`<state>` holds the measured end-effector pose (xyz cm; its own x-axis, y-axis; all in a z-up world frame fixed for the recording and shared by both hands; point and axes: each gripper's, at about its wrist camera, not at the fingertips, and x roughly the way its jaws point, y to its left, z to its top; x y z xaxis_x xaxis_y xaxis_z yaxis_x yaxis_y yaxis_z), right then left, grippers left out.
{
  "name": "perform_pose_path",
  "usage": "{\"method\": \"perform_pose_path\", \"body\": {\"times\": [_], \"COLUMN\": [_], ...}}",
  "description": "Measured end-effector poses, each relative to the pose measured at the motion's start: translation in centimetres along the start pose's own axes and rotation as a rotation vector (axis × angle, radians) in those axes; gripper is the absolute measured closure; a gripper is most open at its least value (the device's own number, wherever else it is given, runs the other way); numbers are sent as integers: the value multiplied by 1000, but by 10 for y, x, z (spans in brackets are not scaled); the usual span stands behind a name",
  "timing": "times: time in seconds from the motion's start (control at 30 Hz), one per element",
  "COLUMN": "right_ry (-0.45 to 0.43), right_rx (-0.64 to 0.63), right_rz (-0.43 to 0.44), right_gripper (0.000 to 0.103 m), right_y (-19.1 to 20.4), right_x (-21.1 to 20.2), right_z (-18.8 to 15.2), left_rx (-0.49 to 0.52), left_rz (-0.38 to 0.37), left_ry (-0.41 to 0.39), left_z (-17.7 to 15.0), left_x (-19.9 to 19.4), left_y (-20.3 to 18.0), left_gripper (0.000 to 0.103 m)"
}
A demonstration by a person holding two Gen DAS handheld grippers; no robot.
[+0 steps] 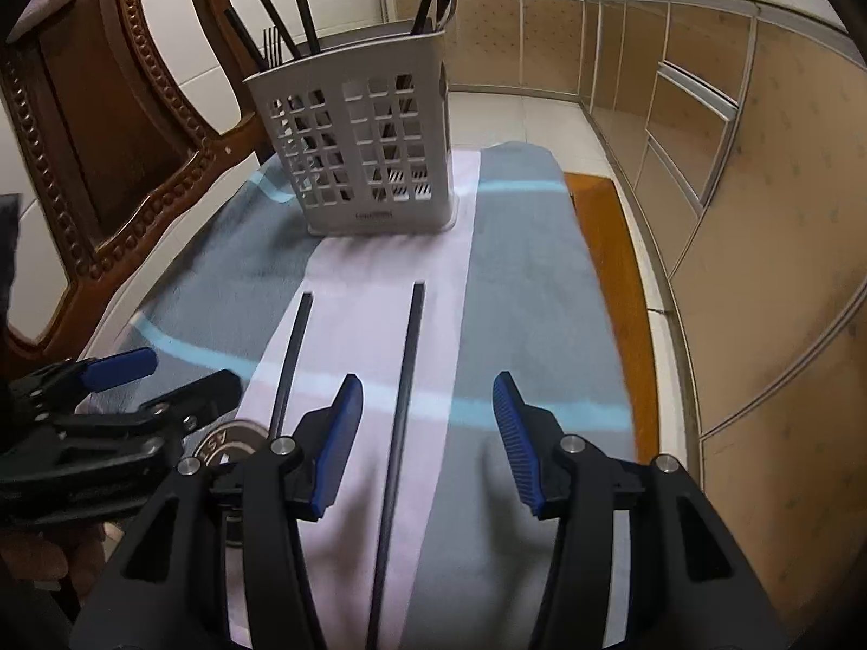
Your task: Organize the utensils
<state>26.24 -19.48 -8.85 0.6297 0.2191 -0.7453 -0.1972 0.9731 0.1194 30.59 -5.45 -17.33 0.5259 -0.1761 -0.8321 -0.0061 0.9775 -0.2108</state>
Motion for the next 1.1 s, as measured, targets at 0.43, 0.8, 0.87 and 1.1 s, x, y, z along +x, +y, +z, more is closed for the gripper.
{"method": "perform_pose_path", "body": {"times": [0.43, 0.8, 0.87, 1.1], "right_ry": [105, 230, 219, 19], "right_rx": [-21, -110, -81, -73], "right_rz": [63, 36, 60, 156], "right_gripper": [65, 94, 95, 96], "right_y": [-1, 25, 21, 14], "right_x": [59, 108, 105, 7], "right_z": [43, 54, 56, 66], "left_rx": [-50, 17, 6, 27], "left_rz": [18, -3, -27, -103], "left_ry": [179, 181, 180, 4], "left_z": [50, 60, 62, 80], "left_x": [71, 70, 66, -24], "left_y": [-14, -1, 5, 22], "left_gripper": [60, 94, 95, 96]}}
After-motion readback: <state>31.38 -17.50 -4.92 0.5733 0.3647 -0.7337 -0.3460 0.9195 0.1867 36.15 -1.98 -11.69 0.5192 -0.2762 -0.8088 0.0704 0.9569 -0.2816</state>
